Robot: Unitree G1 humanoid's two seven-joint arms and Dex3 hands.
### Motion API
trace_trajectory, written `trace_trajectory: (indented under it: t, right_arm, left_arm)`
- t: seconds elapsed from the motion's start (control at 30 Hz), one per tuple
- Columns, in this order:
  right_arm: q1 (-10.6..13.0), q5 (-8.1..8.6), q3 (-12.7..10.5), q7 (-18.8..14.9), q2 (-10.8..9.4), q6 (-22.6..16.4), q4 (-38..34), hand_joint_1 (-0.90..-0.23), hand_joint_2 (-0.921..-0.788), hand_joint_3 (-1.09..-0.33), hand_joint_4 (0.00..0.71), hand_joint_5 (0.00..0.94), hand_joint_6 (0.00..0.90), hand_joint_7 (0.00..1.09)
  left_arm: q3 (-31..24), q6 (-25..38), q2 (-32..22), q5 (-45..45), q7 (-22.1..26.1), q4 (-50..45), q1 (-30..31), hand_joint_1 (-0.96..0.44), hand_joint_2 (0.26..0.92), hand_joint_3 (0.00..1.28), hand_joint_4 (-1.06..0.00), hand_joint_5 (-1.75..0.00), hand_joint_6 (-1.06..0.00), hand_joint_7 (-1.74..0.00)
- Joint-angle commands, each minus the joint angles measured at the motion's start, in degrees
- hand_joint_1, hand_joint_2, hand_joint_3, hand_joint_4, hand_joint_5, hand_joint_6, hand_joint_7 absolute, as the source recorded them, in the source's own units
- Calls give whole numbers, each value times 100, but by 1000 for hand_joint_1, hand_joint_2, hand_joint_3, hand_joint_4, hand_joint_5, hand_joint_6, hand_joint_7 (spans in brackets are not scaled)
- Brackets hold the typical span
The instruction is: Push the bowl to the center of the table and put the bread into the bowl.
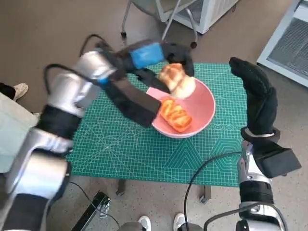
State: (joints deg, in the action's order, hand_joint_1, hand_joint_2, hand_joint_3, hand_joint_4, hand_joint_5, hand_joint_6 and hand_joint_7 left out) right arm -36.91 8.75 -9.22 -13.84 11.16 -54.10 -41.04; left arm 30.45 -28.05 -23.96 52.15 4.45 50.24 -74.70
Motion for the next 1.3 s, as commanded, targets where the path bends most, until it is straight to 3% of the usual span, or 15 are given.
trace_trajectory:
  t: [0.03,0.07,0.13,0.3,0.77,1.0,1.2,1.3]
  right_arm:
    - [158,-77,-48,61,57,-9,25,-561,-921,-847,377,5,60,750]
    - [162,-94,-52,76,59,-12,32,-563,-921,-846,377,5,58,749]
    - [172,-132,-60,116,65,-17,48,-566,-921,-845,378,5,54,747]
    - [182,-198,-81,187,60,-33,68,-568,-921,-843,373,2,49,746]
    - [216,-294,-60,295,40,-8,170,-579,-921,-841,362,0,43,756]
    - [221,-328,-48,322,34,4,190,-580,-921,-840,362,0,41,761]
    - [196,-339,-24,340,40,33,216,-579,-921,-840,362,0,40,764]
    - [177,-334,-19,345,46,63,277,-577,-921,-841,363,1,39,765]
  left_arm:
    - [351,290,254,301,-191,505,-203,-93,889,153,-460,-512,-508,-926]
    - [393,333,298,324,-191,564,-215,-70,889,108,-454,-335,-512,-674]
    - [469,388,383,346,-186,656,-231,-54,894,49,-433,-138,-527,-365]
    - [637,372,483,381,-102,700,-240,-90,889,10,-355,-23,-504,-161]
    - [653,365,560,212,35,740,-131,-149,883,0,-283,0,-504,-110]
    - [529,295,472,-16,141,697,-77,-149,881,0,-231,0,-452,-82]
    - [220,26,306,-461,98,595,85,-135,873,0,-204,0,-427,-69]
    - [-188,-141,224,-1008,113,484,307,-97,869,0,-202,-1,-431,-70]
